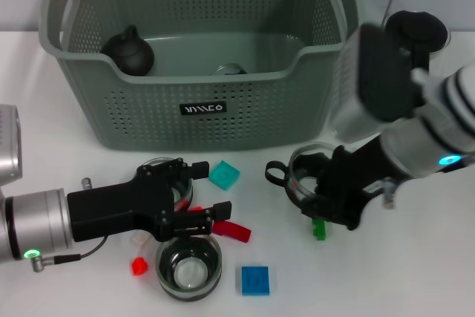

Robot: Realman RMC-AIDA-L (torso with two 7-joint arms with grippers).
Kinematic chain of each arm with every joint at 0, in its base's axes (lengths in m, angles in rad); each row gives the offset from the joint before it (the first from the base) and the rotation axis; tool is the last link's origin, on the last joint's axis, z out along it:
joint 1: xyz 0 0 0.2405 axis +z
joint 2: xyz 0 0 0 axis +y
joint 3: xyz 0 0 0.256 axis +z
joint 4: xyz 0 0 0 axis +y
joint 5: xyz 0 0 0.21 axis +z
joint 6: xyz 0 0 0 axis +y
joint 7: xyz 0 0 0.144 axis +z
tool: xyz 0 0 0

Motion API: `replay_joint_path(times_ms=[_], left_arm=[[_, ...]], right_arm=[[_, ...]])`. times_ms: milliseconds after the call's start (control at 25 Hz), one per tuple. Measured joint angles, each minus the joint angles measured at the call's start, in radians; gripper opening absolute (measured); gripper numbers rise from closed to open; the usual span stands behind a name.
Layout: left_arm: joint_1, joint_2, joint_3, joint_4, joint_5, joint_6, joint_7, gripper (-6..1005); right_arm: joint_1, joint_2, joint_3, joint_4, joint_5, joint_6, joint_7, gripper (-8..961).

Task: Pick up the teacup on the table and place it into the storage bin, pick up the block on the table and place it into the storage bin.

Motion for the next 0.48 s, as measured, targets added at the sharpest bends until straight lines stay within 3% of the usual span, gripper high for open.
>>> replay_joint_path(times_ms=[160,280,360,480], left_arm=[[0.0,0.0,0.0,0.0,0.0,0.0,0.0,857],[0.0,0.0,0.0,0.0,0.0,0.0,0.003,857],[0.0,0.0,0.0,0.0,0.0,-0.001,0.007,857],[-0.003,0.0,0.0,0.0,-0.001,-0.001,0.011,857]], right_arm=[[-0.014,0.002,0.113,-0.22,0.058,-0.212,0.056,63],[0.034,0.002,0.265,-0.32,0.159,-0.299,0.13,63],[0.084,0.0,0.378,-0.324,0.211,-0.283,0.158,63],[0.171,-0.007,0.502,-0.231,0.236,-0.153,0.169,63]])
